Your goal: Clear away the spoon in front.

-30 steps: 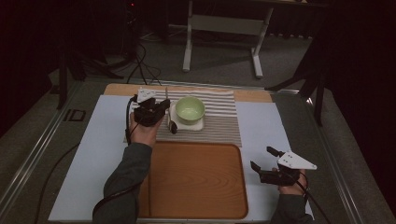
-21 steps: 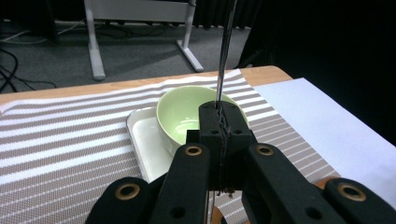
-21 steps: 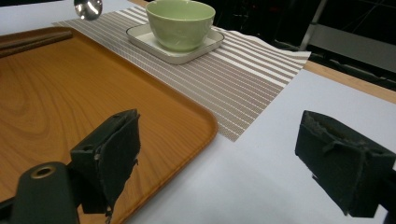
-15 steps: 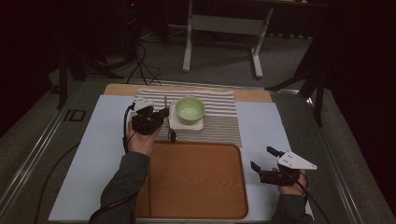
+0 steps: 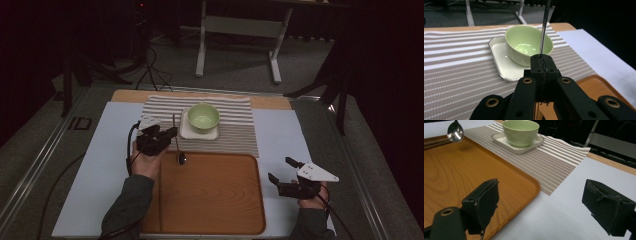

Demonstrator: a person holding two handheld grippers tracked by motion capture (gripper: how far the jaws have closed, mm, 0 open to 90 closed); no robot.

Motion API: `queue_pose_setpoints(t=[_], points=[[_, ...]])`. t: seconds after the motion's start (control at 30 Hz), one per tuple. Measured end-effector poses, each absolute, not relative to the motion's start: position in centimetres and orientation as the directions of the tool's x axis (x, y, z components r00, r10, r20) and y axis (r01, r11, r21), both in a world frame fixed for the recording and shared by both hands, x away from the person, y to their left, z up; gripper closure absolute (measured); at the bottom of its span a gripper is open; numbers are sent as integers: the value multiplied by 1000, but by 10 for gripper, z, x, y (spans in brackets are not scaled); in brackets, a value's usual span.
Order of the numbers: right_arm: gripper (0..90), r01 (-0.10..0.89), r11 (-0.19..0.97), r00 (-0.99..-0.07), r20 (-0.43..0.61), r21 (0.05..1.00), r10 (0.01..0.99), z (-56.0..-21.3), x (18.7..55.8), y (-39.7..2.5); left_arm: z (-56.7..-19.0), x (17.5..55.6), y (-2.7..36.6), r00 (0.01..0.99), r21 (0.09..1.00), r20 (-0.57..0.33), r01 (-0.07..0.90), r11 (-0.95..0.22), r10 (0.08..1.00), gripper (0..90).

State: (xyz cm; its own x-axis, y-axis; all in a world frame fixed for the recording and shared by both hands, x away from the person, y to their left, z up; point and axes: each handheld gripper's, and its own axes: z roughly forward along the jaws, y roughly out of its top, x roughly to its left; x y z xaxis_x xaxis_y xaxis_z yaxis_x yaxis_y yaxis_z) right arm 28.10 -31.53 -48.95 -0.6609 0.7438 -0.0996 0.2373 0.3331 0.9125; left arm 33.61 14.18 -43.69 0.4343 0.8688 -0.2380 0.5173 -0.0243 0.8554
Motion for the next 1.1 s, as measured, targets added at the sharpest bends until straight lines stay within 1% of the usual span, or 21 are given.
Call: queue_pose_setpoints(t=[0.4, 0.57, 0.93, 1.1], points=[[135, 237, 331, -659, -99, 914, 745, -489, 281, -316, -442, 318, 142, 457, 841, -252, 539, -40, 853, 900], [135, 237, 330, -659, -99, 914, 746, -489, 281, -316, -444, 307, 140, 473, 834, -240, 547, -69, 848, 900], [135, 238, 331, -659, -98, 913, 746, -489, 281, -316, -447, 286, 146, 469, 825, -271, 563, -48, 841, 900], [135, 237, 331, -659, -98, 913, 745, -489, 281, -316, -451, 275, 151, 458, 818, -301, 575, -20, 837, 900]])
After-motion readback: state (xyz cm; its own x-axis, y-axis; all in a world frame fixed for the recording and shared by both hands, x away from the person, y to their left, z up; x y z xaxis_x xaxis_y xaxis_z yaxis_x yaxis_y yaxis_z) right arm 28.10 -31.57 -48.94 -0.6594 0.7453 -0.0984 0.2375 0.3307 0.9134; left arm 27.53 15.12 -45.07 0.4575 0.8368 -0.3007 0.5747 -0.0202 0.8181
